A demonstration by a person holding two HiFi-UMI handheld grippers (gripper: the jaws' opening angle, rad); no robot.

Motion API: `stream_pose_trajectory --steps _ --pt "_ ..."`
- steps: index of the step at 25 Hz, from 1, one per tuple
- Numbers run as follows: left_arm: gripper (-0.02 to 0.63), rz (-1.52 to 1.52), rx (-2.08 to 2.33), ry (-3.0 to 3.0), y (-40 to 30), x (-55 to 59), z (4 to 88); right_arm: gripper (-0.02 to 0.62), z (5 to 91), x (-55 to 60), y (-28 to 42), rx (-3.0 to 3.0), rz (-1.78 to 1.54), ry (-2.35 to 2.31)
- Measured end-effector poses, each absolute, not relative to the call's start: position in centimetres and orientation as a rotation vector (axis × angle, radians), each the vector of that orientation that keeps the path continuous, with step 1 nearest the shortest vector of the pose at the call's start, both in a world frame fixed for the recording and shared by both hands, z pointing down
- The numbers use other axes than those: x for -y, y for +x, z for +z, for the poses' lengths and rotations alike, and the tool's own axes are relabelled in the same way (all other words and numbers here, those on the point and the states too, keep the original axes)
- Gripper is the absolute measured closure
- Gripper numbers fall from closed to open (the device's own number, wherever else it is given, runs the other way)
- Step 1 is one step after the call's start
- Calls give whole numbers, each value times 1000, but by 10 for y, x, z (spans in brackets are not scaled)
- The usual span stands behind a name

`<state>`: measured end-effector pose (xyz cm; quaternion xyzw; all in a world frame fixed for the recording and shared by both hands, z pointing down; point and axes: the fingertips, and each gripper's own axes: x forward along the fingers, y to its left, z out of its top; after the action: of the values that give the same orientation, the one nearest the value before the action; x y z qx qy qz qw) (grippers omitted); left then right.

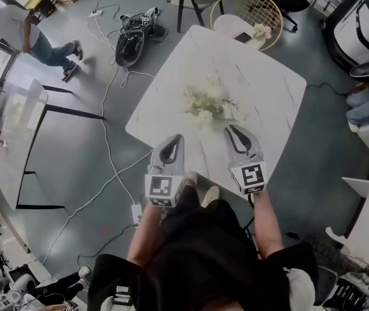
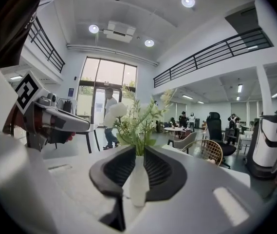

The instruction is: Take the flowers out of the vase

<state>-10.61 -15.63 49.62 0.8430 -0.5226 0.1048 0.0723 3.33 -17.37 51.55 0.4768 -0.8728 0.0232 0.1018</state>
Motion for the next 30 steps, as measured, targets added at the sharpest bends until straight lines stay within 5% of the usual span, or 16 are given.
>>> stream_pose_trajectory --steps 9,19,30 --pt "598 334 1572 2507 -113 171 507 437 528 191 21 2596 46 1337" --pt "598 356 1592 2482 -123 184 514 185 547 219 9 2607 163 1261" --pt "598 359 1605 2463 -135 194 517 170 545 242 -3 2619 167 1239"
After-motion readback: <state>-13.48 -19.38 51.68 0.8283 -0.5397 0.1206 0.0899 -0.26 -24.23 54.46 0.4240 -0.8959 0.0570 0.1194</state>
